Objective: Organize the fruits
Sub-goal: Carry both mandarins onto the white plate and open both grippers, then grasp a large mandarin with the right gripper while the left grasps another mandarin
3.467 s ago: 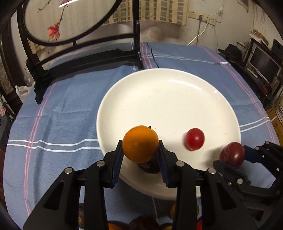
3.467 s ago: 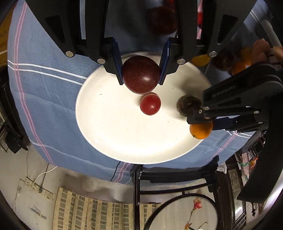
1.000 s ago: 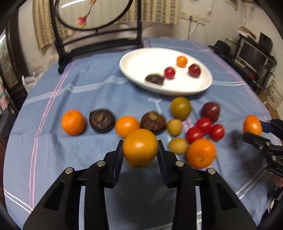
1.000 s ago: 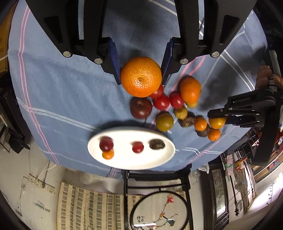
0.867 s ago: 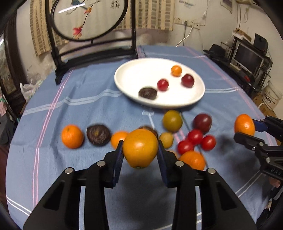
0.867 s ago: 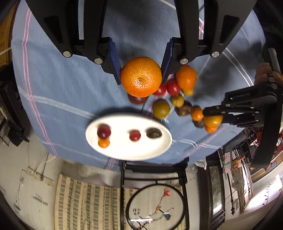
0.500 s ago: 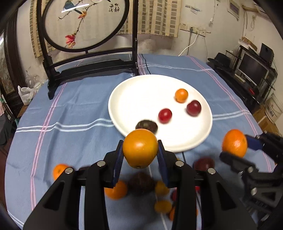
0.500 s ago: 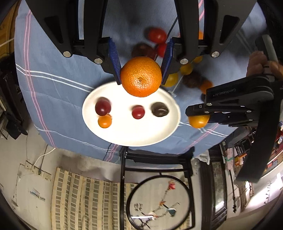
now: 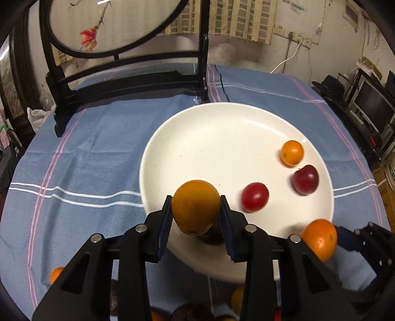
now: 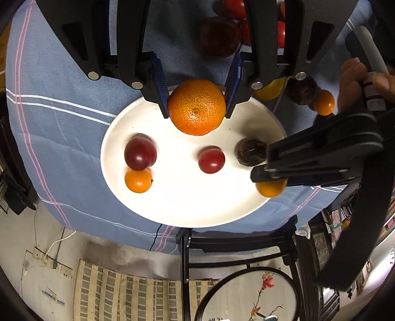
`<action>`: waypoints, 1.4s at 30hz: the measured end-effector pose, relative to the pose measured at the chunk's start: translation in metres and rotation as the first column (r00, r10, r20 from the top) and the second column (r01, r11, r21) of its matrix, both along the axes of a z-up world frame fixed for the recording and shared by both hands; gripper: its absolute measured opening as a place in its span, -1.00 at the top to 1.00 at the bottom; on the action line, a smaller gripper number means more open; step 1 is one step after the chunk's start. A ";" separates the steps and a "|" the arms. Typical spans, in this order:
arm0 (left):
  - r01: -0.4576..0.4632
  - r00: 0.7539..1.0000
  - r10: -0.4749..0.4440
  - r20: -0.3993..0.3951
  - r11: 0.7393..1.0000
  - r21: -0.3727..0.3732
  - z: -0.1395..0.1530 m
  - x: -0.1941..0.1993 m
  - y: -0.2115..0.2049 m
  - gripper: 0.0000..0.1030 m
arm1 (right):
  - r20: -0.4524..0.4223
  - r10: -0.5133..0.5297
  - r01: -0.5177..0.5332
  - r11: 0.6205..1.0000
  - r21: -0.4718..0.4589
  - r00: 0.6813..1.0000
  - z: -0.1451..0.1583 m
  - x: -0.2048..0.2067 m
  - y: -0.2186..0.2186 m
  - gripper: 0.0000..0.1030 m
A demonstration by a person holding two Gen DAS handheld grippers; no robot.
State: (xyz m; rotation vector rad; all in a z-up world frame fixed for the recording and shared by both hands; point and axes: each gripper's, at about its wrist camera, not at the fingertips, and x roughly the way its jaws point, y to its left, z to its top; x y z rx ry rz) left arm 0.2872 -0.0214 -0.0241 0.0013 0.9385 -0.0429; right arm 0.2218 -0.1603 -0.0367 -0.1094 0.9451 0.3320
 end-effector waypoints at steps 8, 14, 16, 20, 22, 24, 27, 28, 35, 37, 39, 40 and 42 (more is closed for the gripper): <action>-0.005 1.000 0.005 0.013 1.000 0.007 0.004 -0.013 -0.001 -0.27 | 0.014 -0.014 0.014 1.000 0.015 1.000 0.007 -0.006 -0.006 -0.09; 0.005 0.998 -0.005 0.070 1.000 -0.005 0.023 -0.051 0.011 -0.38 | 0.025 -0.017 0.016 0.999 0.028 1.000 0.015 -0.028 -0.018 -0.12; 0.011 0.997 -0.010 0.079 1.000 -0.009 0.025 -0.067 0.016 -0.43 | 0.031 -0.017 0.016 0.999 0.029 0.999 0.017 -0.037 -0.022 -0.12; 0.013 0.995 -0.013 0.101 1.000 0.005 0.026 -0.096 0.024 -0.54 | 0.042 -0.013 0.011 0.999 0.036 0.999 0.022 -0.057 -0.028 -0.13; 0.012 0.993 -0.015 0.115 1.000 0.023 0.024 -0.114 0.028 -0.55 | 0.051 -0.015 0.013 0.999 0.039 0.999 0.024 -0.068 -0.030 -0.29; 0.013 0.992 -0.017 0.124 0.999 0.034 0.021 -0.127 0.033 -0.59 | 0.068 -0.013 0.011 0.999 0.035 0.998 0.025 -0.080 -0.032 -0.29; 0.021 0.992 -0.026 0.123 0.999 0.041 0.016 -0.147 0.041 -0.61 | 0.061 -0.009 0.007 0.999 0.046 0.998 0.024 -0.092 -0.033 -0.29; 0.024 0.992 -0.028 0.121 0.999 0.039 0.015 -0.153 0.042 -0.62 | 0.057 -0.009 0.006 0.999 0.050 0.998 0.023 -0.095 -0.033 -0.30; 0.025 0.995 -0.028 0.094 0.999 0.032 -0.002 -0.183 0.061 -0.63 | 0.021 -0.002 0.000 0.997 0.076 1.000 0.012 -0.119 -0.030 -0.34; 0.020 0.996 -0.024 0.092 0.999 0.042 -0.006 -0.189 0.064 -0.63 | 0.011 0.001 -0.002 0.997 0.080 1.000 0.009 -0.124 -0.028 -0.40; 0.023 0.996 -0.027 0.091 0.999 0.045 -0.010 -0.192 0.069 -0.63 | 0.007 0.006 -0.007 0.998 0.069 1.000 0.007 -0.129 -0.026 -0.41; 0.022 0.996 -0.027 0.090 0.999 0.047 -0.011 -0.194 0.071 -0.62 | 0.003 0.007 -0.007 0.998 0.065 1.000 0.006 -0.130 -0.026 -0.41; 0.020 0.996 -0.023 0.089 0.999 0.044 -0.013 -0.196 0.077 -0.62 | -0.006 0.013 -0.013 0.997 0.075 1.000 0.005 -0.132 -0.025 -0.41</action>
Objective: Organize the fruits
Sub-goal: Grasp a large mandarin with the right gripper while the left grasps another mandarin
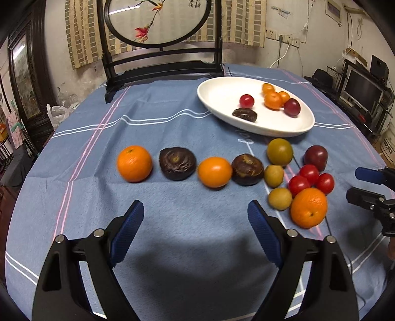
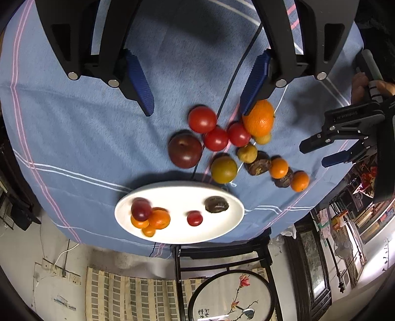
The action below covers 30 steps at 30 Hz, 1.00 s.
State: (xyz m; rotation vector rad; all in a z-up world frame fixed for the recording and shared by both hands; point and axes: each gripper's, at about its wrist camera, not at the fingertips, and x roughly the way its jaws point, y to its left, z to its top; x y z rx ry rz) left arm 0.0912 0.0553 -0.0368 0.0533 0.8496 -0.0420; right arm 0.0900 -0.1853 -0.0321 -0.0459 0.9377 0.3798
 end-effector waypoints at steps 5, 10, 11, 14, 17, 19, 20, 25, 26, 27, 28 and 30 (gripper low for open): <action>-0.014 1.000 0.014 0.000 1.000 -0.001 0.000 0.003 0.014 -0.55 | -0.003 0.010 -0.010 1.000 0.019 1.000 0.000 -0.003 0.001 -0.41; -0.058 0.998 0.058 -0.002 0.998 -0.021 0.002 0.007 0.033 -0.43 | -0.009 0.032 -0.032 0.999 0.004 0.999 0.000 -0.006 0.007 -0.41; -0.066 0.998 0.066 -0.001 0.998 -0.024 0.002 0.007 0.036 -0.43 | -0.009 0.042 -0.042 0.999 0.003 0.999 0.000 -0.007 0.009 -0.41; -0.075 0.997 0.075 0.000 0.997 -0.019 0.002 0.008 0.039 -0.43 | -0.010 0.067 -0.067 0.998 0.011 0.998 0.001 -0.011 0.014 -0.41; -0.069 0.998 0.069 -0.006 0.997 -0.026 0.000 0.008 0.039 -0.43 | -0.038 0.107 -0.106 0.994 0.026 0.994 -0.001 -0.015 0.023 -0.41; -0.064 0.998 0.063 -0.007 0.998 -0.028 -0.002 0.008 0.038 -0.43 | -0.060 0.141 -0.140 0.990 0.017 0.988 -0.005 -0.018 0.034 -0.37; -0.061 0.998 0.060 -0.008 0.998 -0.028 -0.003 0.008 0.038 -0.43 | -0.067 0.156 -0.156 0.988 0.009 0.985 -0.006 -0.019 0.039 -0.32; -0.064 0.998 0.064 -0.009 0.997 -0.040 -0.004 0.008 0.044 -0.43 | -0.105 0.182 -0.187 0.982 -0.041 0.978 -0.017 -0.011 0.062 -0.09; -0.067 0.998 0.066 -0.006 0.997 -0.039 -0.003 0.007 0.045 -0.43 | -0.107 0.175 -0.180 0.982 -0.046 0.979 -0.018 -0.007 0.065 -0.08; -0.068 0.998 0.068 -0.002 0.997 -0.039 -0.002 0.007 0.047 -0.43 | -0.108 0.167 -0.173 0.984 -0.046 0.980 -0.019 -0.003 0.067 -0.09; -0.068 0.998 0.068 0.000 0.997 -0.036 -0.001 0.006 0.047 -0.43 | -0.111 0.162 -0.168 0.985 -0.045 0.981 -0.020 0.002 0.070 -0.09; -0.080 0.997 0.081 0.008 0.996 -0.023 0.000 0.007 0.051 -0.43 | -0.128 0.166 -0.173 0.984 -0.049 0.978 -0.022 0.009 0.075 -0.09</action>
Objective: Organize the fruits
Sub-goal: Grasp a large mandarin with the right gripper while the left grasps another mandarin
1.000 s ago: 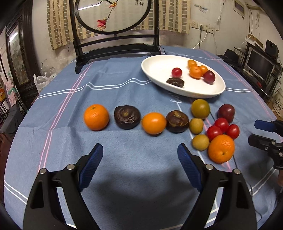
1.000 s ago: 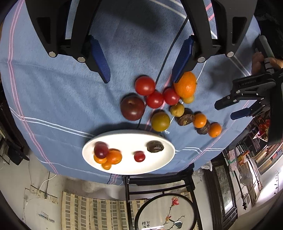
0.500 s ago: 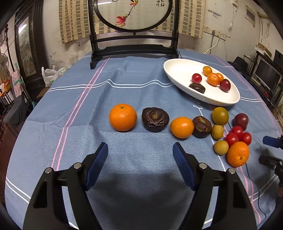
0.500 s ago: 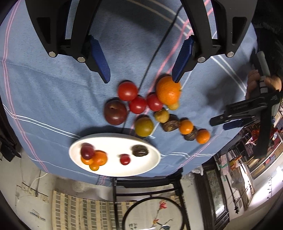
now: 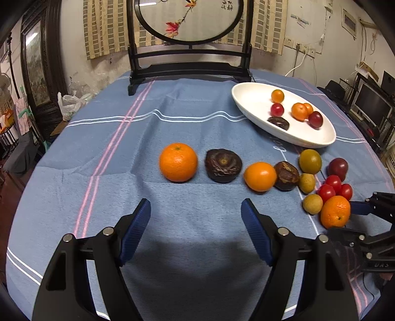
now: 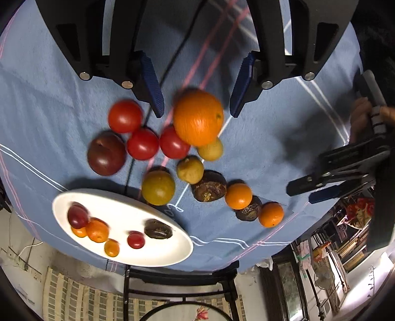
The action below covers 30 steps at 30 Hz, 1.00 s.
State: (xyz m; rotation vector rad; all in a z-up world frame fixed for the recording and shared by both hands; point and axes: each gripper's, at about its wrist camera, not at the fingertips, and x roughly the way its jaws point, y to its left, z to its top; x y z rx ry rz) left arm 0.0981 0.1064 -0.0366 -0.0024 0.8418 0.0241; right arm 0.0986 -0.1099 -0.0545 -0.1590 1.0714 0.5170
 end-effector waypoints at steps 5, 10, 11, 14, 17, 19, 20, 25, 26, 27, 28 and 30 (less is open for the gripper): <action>-0.048 0.998 0.048 -0.029 0.999 0.004 -0.006 0.007 0.011 -0.25 | -0.019 -0.008 0.008 1.000 -0.008 1.000 -0.005 0.009 0.007 0.24; -0.048 0.998 0.050 -0.034 0.998 0.048 -0.007 0.023 0.015 -0.25 | -0.029 0.016 -0.016 1.000 0.024 0.999 -0.004 0.003 0.001 0.25; -0.052 0.998 0.055 -0.039 0.997 0.058 -0.007 0.028 0.017 -0.25 | -0.023 0.017 -0.016 1.000 0.027 1.000 -0.003 0.001 -0.001 0.25; -0.045 0.997 0.050 -0.062 0.996 0.078 -0.011 0.044 0.018 -0.24 | -0.017 0.004 -0.003 0.999 0.045 1.000 0.001 -0.004 -0.010 0.25; -0.023 0.997 0.030 -0.065 0.994 0.106 -0.015 0.057 0.015 -0.22 | -0.010 -0.017 0.018 0.998 0.060 1.000 0.004 -0.007 -0.020 0.25; -0.020 0.997 0.027 -0.066 0.994 0.111 -0.018 0.065 0.014 -0.21 | -0.012 -0.028 0.028 0.997 0.070 1.000 0.005 -0.008 -0.026 0.25; -0.018 0.998 0.025 -0.066 0.994 0.110 -0.020 0.069 0.014 -0.21 | -0.011 -0.031 0.032 0.997 0.071 0.999 0.005 -0.008 -0.028 0.25; 0.009 0.996 0.002 -0.089 0.992 0.124 -0.026 0.080 0.005 0.15 | 0.009 -0.042 0.041 0.997 0.072 0.999 0.010 -0.011 -0.034 0.25; 0.019 0.996 -0.006 -0.093 0.991 0.136 -0.026 0.079 0.003 0.15 | 0.016 -0.041 0.040 0.996 0.074 0.999 0.013 -0.011 -0.034 0.25; 0.028 0.995 -0.015 -0.097 0.991 0.131 -0.025 0.079 0.002 0.16 | 0.021 -0.039 0.037 0.997 0.075 0.999 0.014 -0.011 -0.034 0.25; 0.033 0.994 -0.021 -0.103 0.992 0.119 -0.023 0.077 0.002 0.16 | 0.035 -0.034 0.032 0.997 0.074 0.999 0.018 -0.013 -0.035 0.25; 0.033 0.995 -0.024 -0.097 0.995 0.091 -0.013 0.072 0.003 0.16 | 0.061 -0.035 0.030 0.997 0.078 0.997 0.026 -0.012 -0.037 0.25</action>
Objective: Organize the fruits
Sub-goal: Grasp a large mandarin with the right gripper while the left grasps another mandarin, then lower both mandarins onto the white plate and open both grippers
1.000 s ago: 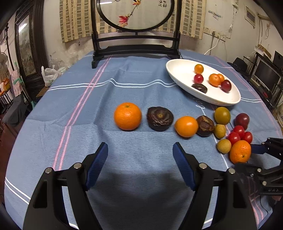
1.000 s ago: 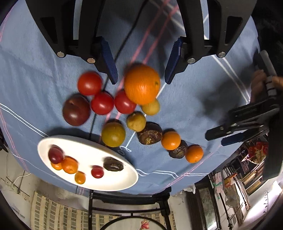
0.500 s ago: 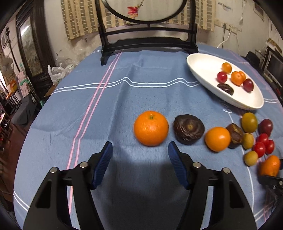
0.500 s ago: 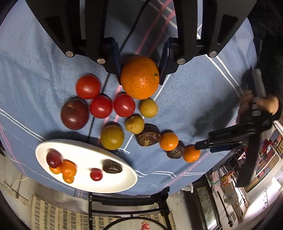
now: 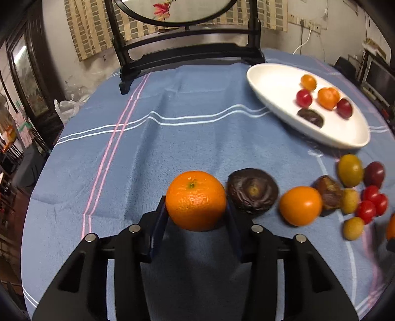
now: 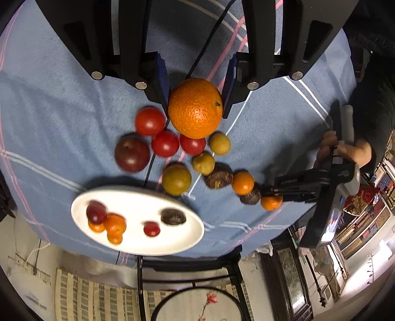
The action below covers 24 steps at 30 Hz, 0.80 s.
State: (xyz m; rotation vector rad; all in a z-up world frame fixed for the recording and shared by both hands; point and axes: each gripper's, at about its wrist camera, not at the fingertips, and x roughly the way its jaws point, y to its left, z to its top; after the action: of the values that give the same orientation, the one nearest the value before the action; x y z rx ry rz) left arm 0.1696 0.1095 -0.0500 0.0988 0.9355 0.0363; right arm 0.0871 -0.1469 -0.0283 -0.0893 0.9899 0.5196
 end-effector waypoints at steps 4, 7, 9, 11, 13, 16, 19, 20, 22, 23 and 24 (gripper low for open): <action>0.024 0.997 -0.023 0.070 1.000 -0.020 0.030 -0.005 -0.010 0.16 | 0.058 -0.020 0.020 1.000 -0.001 0.998 0.018 0.011 -0.006 0.25; 0.077 0.992 -0.072 0.104 0.996 -0.043 0.049 0.000 -0.030 0.16 | 0.092 -0.036 0.036 0.999 0.000 0.995 0.028 0.024 -0.009 0.25; 0.097 0.989 -0.091 0.121 0.994 -0.041 0.056 0.008 -0.045 0.16 | 0.107 -0.056 0.056 0.998 0.002 0.993 0.033 0.035 -0.011 0.25; 0.104 0.988 -0.097 0.122 0.993 -0.056 0.059 0.015 -0.056 0.16 | 0.116 -0.064 0.064 0.998 0.007 0.991 0.036 0.045 -0.012 0.25; 0.104 0.989 -0.095 0.117 0.992 -0.073 0.060 0.026 -0.070 0.16 | 0.124 -0.080 0.080 0.997 0.002 0.989 0.036 0.057 -0.013 0.24; 0.098 0.990 -0.089 0.108 0.992 -0.082 0.058 0.042 -0.087 0.16 | 0.107 -0.107 0.108 0.994 -0.003 0.988 0.029 0.077 -0.014 0.24; 0.070 0.995 -0.063 0.079 0.993 -0.095 0.051 0.059 -0.099 0.16 | 0.075 -0.134 0.136 0.991 -0.018 0.988 0.017 0.097 -0.014 0.24; 0.066 0.996 -0.059 0.071 0.993 -0.100 0.049 0.063 -0.102 0.16 | 0.071 -0.141 0.144 0.989 -0.028 0.987 0.014 0.102 -0.013 0.24; 0.058 0.997 -0.052 0.057 0.993 -0.106 0.044 0.074 -0.108 0.16 | 0.070 -0.151 0.155 0.987 -0.047 0.986 0.008 0.113 -0.012 0.24; 0.056 0.997 -0.051 0.054 0.993 -0.107 0.042 0.078 -0.111 0.16 | 0.071 -0.155 0.159 0.986 -0.055 0.985 0.005 0.117 -0.011 0.24; 0.051 0.998 -0.046 0.049 0.992 -0.111 0.040 0.083 -0.113 0.16 | 0.072 -0.157 0.161 0.985 -0.063 0.985 0.003 0.122 -0.010 0.24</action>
State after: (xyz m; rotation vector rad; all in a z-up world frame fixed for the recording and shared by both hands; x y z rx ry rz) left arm 0.2525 -0.0040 -0.0099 0.0166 0.8863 -0.0591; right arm 0.2086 -0.1570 -0.0253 -0.0872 0.9408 0.3345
